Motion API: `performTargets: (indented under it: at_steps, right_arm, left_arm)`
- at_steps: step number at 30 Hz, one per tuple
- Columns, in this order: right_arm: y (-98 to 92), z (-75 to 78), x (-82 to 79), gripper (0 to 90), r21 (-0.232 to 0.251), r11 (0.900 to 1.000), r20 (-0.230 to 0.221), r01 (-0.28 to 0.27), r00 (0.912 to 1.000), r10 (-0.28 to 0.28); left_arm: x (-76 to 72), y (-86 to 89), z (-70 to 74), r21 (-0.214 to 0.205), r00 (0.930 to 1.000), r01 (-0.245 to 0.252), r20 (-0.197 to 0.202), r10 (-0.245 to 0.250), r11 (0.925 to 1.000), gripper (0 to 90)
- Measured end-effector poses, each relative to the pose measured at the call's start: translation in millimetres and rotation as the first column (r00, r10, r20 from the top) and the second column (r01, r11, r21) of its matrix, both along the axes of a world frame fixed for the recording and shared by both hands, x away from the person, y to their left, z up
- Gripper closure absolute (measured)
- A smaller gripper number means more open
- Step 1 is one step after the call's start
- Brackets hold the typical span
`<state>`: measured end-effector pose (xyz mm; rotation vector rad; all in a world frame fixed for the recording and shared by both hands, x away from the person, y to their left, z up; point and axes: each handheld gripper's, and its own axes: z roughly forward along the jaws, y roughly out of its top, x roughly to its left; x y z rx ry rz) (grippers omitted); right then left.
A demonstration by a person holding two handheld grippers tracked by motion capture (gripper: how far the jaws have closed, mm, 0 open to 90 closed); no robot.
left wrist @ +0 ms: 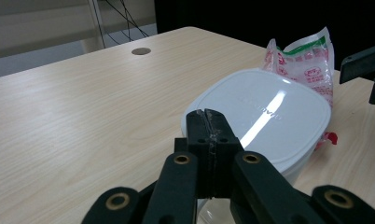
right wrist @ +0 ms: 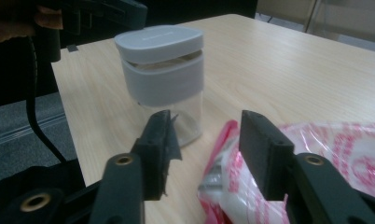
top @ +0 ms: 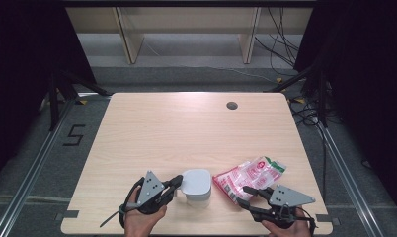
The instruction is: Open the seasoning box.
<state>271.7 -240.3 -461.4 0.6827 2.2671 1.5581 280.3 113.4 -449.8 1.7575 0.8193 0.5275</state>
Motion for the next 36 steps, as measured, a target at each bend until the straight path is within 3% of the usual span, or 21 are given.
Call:
performTargets:
  at_steps: [2,5,6,12,19,20,23,25,26,36]
  right_arm:
    - [6.6,2.3,3.0,62.4,-0.009,0.9999,0.007,-0.009,0.9999,0.009]
    - [16.4,4.4,8.1,70.5,-0.013,0.9996,0.015,-0.027,0.9995,0.027]
    - [22.3,4.8,10.9,76.4,-0.014,0.999,0.008,-0.043,0.999,0.044]
    - [36.9,4.3,16.8,89.0,-0.031,0.9971,-0.002,-0.069,0.9976,0.069]
    - [50.0,7.2,19.4,90.0,-0.035,0.9963,-0.011,-0.079,0.9968,0.079]
    - [51.2,7.0,21.7,90.0,-0.046,0.9945,0.006,-0.094,0.9955,0.094]
    - [56.9,6.0,24.9,90.0,-0.035,0.9936,-0.01,-0.108,0.9942,0.107]
    - [58.5,6.5,25.9,90.0,-0.054,0.9938,-0.005,-0.097,0.9953,0.097]
    - [60.3,6.6,24.4,90.0,-0.046,0.9948,-0.028,-0.09,0.9956,0.089]
    - [69.1,10.1,30.6,90.0,-0.071,0.9901,-0.008,-0.122,0.9926,0.121]
  left_arm:
    - [0.8,0.9,0.0,0.013,1.0,0.0,0.009,0.0,0.9999,88.6]
    - [2.8,1.3,-0.9,0.0,0.9999,0.005,0.013,-0.005,1.0,88.6]
    - [3.0,1.3,-1.2,-0.004,0.9999,0.007,0.012,-0.007,1.0,88.6]
    - [2.6,1.8,-1.2,-0.005,0.9999,0.004,0.009,-0.003,1.0,88.6]
    - [2.7,1.4,-1.2,0.0,0.9999,0.007,0.015,-0.007,1.0,88.7]
    - [2.9,1.4,-1.5,-0.007,0.9999,0.006,0.013,-0.006,1.0,88.7]
    - [2.8,2.0,-2.1,-0.013,0.9999,0.005,0.014,-0.005,0.9999,88.7]
    - [2.8,1.8,-1.9,-0.01,0.9999,0.005,0.014,-0.005,0.9999,88.7]
    - [2.9,1.9,-1.8,-0.008,0.9999,0.006,0.015,-0.006,0.9999,88.7]
    - [2.6,3.1,-2.8,-0.003,0.9998,0.002,0.018,-0.002,1.0,88.8]
